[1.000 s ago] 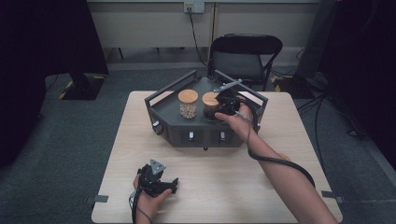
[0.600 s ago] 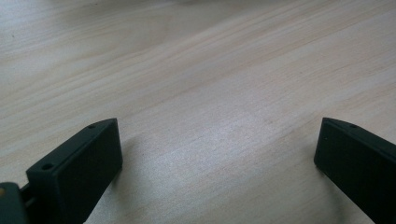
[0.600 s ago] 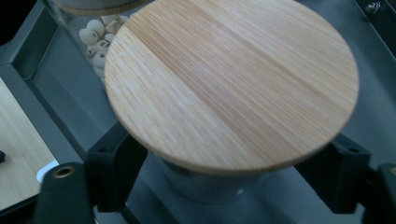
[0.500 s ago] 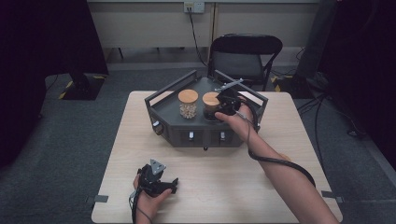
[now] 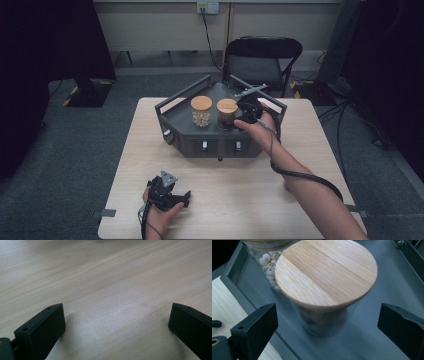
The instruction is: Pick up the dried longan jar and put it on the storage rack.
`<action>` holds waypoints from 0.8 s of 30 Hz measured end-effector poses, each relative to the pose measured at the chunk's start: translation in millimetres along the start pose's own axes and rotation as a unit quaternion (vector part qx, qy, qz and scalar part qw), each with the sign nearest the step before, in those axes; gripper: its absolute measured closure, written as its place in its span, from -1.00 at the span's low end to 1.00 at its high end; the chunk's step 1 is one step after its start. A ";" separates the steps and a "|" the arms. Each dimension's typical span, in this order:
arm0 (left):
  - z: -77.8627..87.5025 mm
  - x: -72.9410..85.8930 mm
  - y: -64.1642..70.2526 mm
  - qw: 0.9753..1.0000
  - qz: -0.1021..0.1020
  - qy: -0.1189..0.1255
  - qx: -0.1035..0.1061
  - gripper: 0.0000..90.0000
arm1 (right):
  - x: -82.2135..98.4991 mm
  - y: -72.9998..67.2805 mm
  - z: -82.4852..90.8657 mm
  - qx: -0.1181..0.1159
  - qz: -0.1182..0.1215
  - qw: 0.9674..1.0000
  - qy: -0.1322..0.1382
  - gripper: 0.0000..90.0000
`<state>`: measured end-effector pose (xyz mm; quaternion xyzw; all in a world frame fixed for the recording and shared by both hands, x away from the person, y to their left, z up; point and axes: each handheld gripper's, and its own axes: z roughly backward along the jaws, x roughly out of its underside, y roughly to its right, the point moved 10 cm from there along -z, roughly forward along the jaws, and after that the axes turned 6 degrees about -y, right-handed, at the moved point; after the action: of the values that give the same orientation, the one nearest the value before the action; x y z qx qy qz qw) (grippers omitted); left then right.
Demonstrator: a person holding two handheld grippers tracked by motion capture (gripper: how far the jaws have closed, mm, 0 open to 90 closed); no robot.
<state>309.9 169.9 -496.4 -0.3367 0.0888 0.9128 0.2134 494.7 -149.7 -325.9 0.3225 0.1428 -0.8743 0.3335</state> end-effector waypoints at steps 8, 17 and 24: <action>-0.1 0.0 -0.1 1.000 -0.001 0.001 -0.001 -1.00 | 6.2 -2.2 6.8 -0.009 -0.001 1.000 -0.003 -0.96; 0.0 0.0 -0.2 1.000 -0.001 0.000 -0.001 -1.00 | 14.6 -2.8 16.5 -0.010 -0.002 1.000 0.006 -0.96; 0.0 0.0 -0.1 1.000 -0.001 0.000 -0.001 -1.00 | 22.2 -5.9 22.4 -0.013 -0.003 1.000 0.010 -0.96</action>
<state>310.0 170.0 -496.4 -0.3373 0.0877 0.9125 0.2141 467.6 -166.8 -323.5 0.3263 0.1588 -0.8701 0.3335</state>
